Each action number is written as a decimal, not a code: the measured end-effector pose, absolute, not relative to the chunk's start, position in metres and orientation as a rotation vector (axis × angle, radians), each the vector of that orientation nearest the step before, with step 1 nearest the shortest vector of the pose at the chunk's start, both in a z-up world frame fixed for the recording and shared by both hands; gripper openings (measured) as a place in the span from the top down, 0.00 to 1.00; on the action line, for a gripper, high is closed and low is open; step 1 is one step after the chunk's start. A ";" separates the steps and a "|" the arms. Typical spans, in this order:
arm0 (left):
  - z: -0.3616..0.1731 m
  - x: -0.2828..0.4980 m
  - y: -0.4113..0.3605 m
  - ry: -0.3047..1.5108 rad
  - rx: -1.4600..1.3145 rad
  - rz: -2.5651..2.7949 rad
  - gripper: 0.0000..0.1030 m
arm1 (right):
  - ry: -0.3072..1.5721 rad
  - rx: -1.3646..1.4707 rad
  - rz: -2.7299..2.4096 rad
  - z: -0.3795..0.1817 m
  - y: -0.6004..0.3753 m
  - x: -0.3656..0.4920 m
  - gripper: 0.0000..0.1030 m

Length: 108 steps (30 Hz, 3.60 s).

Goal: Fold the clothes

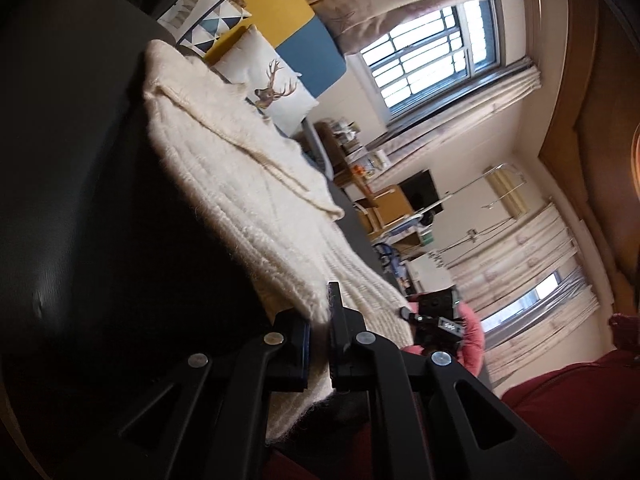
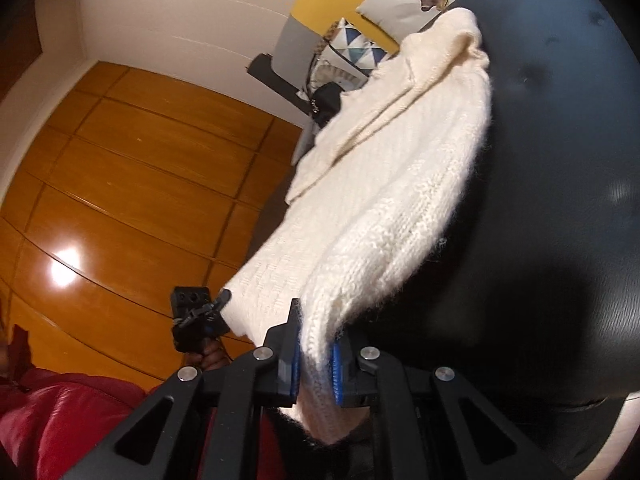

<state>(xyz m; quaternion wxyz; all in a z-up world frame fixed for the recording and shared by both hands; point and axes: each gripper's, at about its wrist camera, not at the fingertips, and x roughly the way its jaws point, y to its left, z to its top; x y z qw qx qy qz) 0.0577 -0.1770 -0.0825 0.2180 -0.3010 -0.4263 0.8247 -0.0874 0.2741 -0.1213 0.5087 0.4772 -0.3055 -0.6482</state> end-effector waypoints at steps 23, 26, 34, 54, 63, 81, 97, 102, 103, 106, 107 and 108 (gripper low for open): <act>-0.042 -0.022 -0.232 -1.511 -0.395 2.139 0.94 | -1.119 0.848 -1.483 -0.046 0.274 -0.190 0.90; -0.070 -0.053 -0.259 -1.677 -0.397 2.133 0.94 | -1.219 0.917 -1.500 -0.065 0.262 -0.232 0.90; -0.153 -0.119 -0.297 -2.036 -0.564 2.069 0.94 | -1.410 1.188 -1.515 -0.146 0.221 -0.306 0.90; -0.120 -0.129 -0.329 -2.177 -0.533 2.360 0.35 | -1.420 1.045 -1.825 -0.119 0.235 -0.329 0.72; -0.078 -0.195 -0.193 -0.941 -0.962 2.890 0.35 | -0.329 1.207 -2.155 -0.080 0.103 -0.325 0.74; -0.111 -0.195 -0.200 -0.839 -1.044 2.999 0.39 | -0.322 1.119 -2.375 -0.095 0.151 -0.311 0.78; -0.109 -0.195 -0.202 -0.866 -1.021 2.984 0.39 | -0.553 1.123 -2.388 -0.101 0.255 -0.297 0.90; -0.109 -0.195 -0.202 -0.867 -1.019 2.983 0.39 | -0.412 1.122 -2.345 -0.083 0.250 -0.243 0.89; -0.109 -0.195 -0.202 -0.864 -1.018 2.985 0.39 | -0.350 1.151 -2.315 -0.088 0.244 -0.234 0.89; -0.109 -0.194 -0.204 -0.874 -1.012 2.979 0.39 | -0.234 1.225 -2.245 -0.114 0.236 -0.214 0.94; -0.109 -0.194 -0.204 -0.881 -1.007 2.976 0.39 | -0.199 1.248 -2.270 -0.123 0.239 -0.210 0.95; -0.109 -0.193 -0.204 -0.884 -1.004 2.974 0.39 | -0.205 1.251 -2.298 -0.128 0.245 -0.209 0.97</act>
